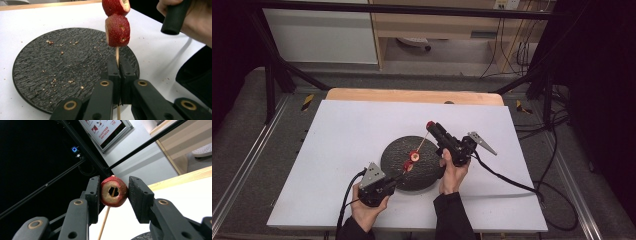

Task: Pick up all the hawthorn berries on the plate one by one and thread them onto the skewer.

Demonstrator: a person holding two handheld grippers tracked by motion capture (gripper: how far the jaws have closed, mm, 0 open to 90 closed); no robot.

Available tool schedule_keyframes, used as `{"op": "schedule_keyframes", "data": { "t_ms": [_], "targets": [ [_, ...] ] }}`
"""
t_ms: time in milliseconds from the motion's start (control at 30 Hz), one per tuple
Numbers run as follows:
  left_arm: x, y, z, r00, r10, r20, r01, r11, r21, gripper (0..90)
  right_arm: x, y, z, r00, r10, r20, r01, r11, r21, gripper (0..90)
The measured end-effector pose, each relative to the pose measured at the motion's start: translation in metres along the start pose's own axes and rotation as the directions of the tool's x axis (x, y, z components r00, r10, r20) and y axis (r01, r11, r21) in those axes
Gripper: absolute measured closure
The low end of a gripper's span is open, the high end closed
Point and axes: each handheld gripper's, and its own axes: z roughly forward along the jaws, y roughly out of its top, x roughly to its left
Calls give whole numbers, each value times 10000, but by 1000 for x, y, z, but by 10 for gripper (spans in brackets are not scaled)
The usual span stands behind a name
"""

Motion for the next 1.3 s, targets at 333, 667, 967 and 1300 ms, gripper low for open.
{"op": "schedule_keyframes", "data": {
  "t_ms": [333, 667, 967, 1300],
  "targets": [
    [-1, 3, 6, 9999, -60, -85, 59, 9999, -94, 883, 0, -7, 1, 9996, 275, -90, -273, 9993, 256, 632],
    [1, 9, 10, 9999, -67, -88, 65, 9999, -151, 883, 0, -11, -1, 9998, 147, -150, -139, 9986, 511, 633],
    [2, 13, 14, 9998, -162, -71, 161, 9998, -146, 883, 1, -18, -2, 9998, 64, -167, -51, 9970, 775, 633],
    [4, 16, 18, 9998, -186, -74, 185, 9997, -162, 883, 1, -23, -4, 9998, -37, -214, 58, 9952, 978, 633]
  ]
}}
